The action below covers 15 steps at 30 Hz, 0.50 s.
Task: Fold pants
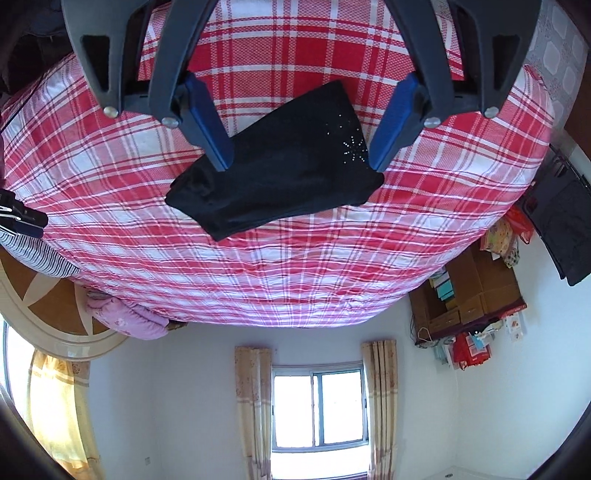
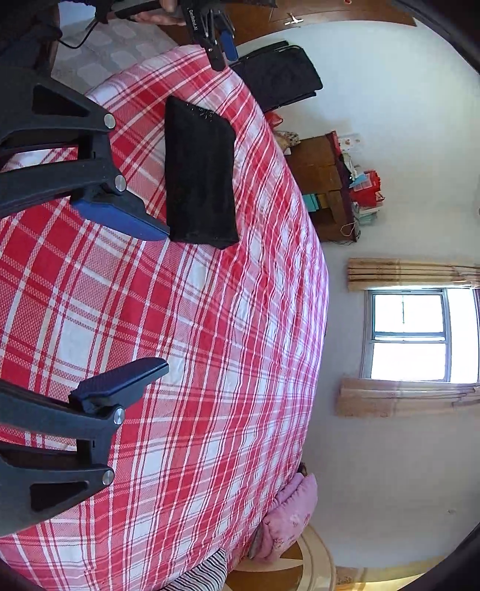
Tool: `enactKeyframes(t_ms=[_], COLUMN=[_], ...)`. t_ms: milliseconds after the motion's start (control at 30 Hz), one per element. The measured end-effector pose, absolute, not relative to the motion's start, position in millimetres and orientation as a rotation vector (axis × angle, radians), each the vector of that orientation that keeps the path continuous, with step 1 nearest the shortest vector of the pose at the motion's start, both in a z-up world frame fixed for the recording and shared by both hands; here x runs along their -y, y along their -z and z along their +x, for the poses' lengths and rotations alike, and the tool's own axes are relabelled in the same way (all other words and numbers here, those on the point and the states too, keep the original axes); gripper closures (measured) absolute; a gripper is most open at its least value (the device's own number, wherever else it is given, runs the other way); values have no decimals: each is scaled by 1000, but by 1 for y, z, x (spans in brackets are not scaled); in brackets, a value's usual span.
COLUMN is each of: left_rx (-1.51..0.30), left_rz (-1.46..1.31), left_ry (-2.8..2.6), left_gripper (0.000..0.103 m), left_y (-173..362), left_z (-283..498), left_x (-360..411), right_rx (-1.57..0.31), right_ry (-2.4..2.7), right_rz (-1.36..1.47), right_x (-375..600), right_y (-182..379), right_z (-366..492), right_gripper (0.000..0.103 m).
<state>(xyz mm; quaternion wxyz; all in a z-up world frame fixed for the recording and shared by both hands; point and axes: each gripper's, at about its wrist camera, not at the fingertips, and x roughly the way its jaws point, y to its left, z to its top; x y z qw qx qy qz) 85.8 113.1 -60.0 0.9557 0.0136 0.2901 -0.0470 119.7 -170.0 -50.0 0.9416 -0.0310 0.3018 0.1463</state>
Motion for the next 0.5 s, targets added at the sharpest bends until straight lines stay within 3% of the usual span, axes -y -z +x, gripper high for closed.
enactKeyframes(t_ms=[433, 500], left_rx=[-528, -505], left_rz=[3, -14], left_ry=[153, 165], left_gripper=[24, 16], left_y=[23, 15], left_z=[80, 80], left_x=[-88, -84], right_rx=[-540, -531], right_ry=[-308, -307], right_rz=[-35, -35], right_x=[173, 173], right_y=[27, 25], right_z=[101, 98], right_gripper=[36, 36])
